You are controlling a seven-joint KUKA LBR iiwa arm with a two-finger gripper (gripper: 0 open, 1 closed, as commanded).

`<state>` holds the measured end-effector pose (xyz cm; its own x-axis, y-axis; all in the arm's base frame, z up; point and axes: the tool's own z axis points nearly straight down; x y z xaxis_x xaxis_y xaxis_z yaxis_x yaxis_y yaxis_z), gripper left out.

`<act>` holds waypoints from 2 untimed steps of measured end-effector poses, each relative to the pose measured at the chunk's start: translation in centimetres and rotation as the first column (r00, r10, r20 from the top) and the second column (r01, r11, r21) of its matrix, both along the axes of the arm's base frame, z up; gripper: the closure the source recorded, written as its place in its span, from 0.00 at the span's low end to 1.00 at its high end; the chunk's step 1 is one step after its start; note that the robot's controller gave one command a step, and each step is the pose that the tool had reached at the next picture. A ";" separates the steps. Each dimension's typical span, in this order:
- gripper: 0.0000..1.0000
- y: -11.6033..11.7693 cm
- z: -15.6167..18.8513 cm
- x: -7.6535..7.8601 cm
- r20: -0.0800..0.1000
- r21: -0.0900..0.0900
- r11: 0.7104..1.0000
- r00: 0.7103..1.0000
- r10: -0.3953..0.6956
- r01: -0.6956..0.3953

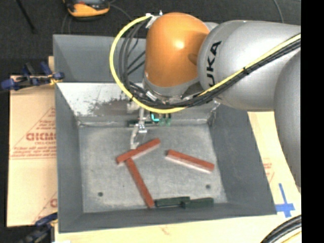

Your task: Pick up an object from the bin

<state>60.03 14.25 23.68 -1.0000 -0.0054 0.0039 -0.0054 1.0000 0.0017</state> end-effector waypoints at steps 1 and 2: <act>0.00 -0.1 0.5 0.2 0.008 0.001 1.000 1.000 -0.003 0.003; 0.00 -2.6 -7.2 -0.2 0.011 0.002 0.997 0.997 -0.077 0.077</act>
Offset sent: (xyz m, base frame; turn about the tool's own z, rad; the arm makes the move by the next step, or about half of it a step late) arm -0.0092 -0.0568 -0.1668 0.1725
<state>59.79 11.66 16.47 -0.9974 0.0717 -0.0068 0.0717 0.9974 0.0036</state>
